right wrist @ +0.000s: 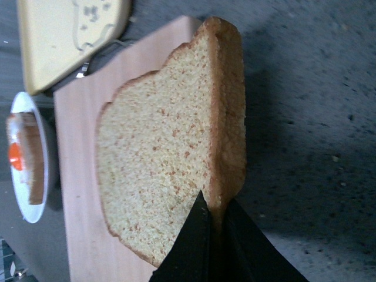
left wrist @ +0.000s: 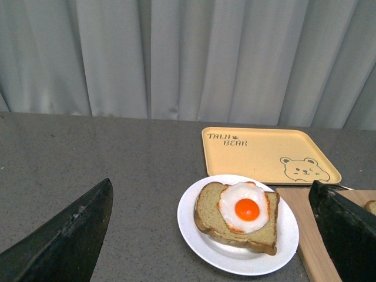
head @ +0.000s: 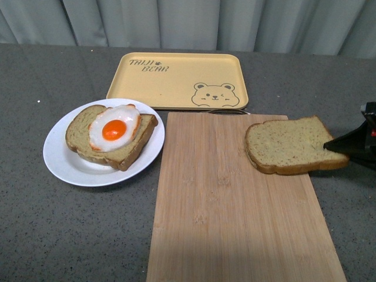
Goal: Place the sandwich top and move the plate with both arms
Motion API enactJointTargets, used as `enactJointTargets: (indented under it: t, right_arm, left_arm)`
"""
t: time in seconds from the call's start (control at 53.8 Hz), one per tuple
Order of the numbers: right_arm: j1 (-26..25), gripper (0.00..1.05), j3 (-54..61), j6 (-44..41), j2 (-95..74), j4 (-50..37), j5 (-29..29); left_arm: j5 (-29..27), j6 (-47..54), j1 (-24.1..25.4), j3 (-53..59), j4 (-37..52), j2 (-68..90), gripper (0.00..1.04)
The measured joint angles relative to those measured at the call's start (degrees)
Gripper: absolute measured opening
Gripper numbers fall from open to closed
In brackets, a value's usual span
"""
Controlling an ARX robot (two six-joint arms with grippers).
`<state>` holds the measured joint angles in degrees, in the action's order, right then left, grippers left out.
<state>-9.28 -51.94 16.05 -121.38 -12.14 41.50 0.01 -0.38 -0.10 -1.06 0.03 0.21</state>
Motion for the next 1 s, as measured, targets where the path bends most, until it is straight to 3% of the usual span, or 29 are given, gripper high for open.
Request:
enactJointTargets:
  t: [0.223,0.335,0.465,0.837,1.005]
  right_arm:
    - [5.49,0.02,4.07,8.33,10.86,-11.02,5.6]
    - [13.73,0.02,2.27,18.38,9.46,-20.24,5.46]
    - [20.44,0.02,-2.25,24.98,4.96,-23.39,4.0]
    - [30.53,0.02,-15.47,32.5,-7.08,-22.32,1.46]
    - [34.18,0.02,-23.41,33.53,-12.59,-17.03,-0.35]
  left_arm:
    - [-0.02,0.0,0.0,0.0,0.0,0.0,0.98]
    - [-0.02,0.0,0.0,0.0,0.0,0.0,0.98]
    - [0.0,0.0,0.0,0.0,0.0,0.0,0.98]
    - [-0.02,0.0,0.0,0.0,0.0,0.0,0.98]
    - [-0.02,0.0,0.0,0.0,0.0,0.0,0.98]
